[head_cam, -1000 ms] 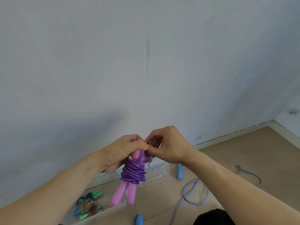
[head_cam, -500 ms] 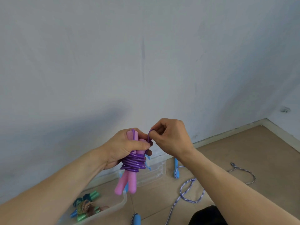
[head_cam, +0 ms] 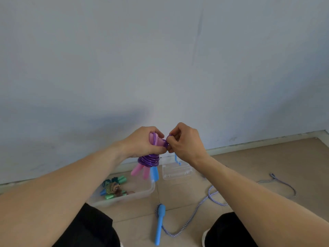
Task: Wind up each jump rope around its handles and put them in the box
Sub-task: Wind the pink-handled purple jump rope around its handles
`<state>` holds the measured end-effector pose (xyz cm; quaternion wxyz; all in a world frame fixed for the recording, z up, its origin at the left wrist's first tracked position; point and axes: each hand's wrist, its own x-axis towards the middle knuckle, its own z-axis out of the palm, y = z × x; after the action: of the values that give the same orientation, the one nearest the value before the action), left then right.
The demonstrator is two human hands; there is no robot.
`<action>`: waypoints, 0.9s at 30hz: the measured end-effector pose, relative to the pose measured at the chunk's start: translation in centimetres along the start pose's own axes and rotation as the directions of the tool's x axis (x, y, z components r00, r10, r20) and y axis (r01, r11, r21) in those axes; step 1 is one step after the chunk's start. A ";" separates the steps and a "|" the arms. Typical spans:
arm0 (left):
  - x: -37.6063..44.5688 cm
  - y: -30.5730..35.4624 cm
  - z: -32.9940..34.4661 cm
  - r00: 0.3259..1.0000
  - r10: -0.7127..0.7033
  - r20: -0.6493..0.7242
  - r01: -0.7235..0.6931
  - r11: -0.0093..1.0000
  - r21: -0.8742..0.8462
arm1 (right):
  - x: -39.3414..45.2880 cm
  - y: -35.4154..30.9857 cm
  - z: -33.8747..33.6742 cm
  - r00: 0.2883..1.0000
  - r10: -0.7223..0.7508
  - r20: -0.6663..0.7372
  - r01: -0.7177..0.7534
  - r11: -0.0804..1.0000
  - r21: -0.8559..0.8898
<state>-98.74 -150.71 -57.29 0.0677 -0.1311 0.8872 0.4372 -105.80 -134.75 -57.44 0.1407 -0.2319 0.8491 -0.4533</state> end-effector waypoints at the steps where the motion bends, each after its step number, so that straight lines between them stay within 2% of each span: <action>1: -0.1 -0.9 -0.1 1.000 -0.028 0.003 0.027 0.996 0.088 | 0.2 0.1 0.9 1.000 0.002 0.029 -0.001 1.000 -0.031; 6: -1.3 -4.9 -1.2 0.967 -0.241 0.078 0.211 0.936 0.282 | 2.7 2.7 5.9 0.989 0.102 0.110 -0.078 0.977 -0.200; 12: -3.9 -9.2 -3.3 0.859 -0.450 0.243 0.300 0.829 0.472 | 5.8 6.5 12.6 0.960 0.202 0.194 -0.071 0.845 -0.530; 17: -4.8 -13.1 -4.2 0.833 -0.495 0.246 0.336 0.807 0.486 | 6.3 9.3 18.9 0.903 0.304 0.304 -0.005 0.715 -0.699; 20: -4.6 -14.7 -4.3 0.822 -0.503 0.268 0.334 0.806 0.488 | 6.1 10.1 22.1 0.845 0.358 0.397 0.095 0.631 -0.770; 23: -4.1 -15.5 -4.7 0.819 -0.502 0.276 0.348 0.819 0.456 | 6.0 10.7 24.4 0.808 0.415 0.418 0.094 0.610 -0.787; 27: -3.4 -15.4 -5.0 0.814 -0.507 0.284 0.356 0.821 0.446 | 6.5 10.3 24.6 0.757 0.459 0.466 0.089 0.634 -0.768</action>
<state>-91.06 -163.11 -65.13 0.3656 -0.2275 0.8672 0.2500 -103.06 -150.49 -79.76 0.3535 -0.3098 0.8805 0.0618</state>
